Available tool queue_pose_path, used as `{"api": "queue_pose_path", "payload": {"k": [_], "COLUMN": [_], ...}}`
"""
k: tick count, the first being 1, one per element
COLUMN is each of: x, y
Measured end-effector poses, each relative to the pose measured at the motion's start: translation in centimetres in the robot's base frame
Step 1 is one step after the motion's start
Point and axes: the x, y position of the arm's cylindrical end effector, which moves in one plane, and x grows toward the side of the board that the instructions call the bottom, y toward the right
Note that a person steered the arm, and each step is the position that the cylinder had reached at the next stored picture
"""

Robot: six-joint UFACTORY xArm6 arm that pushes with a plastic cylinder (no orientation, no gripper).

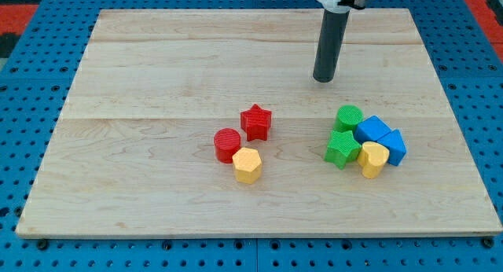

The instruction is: Move the green circle into the heart

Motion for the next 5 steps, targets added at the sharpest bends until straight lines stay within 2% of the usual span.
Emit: {"api": "queue_pose_path", "payload": {"k": [2,3,4,5], "x": [0.0,2.9,9.3,6.6], "y": [0.0,1.4,4.1,7.7]}}
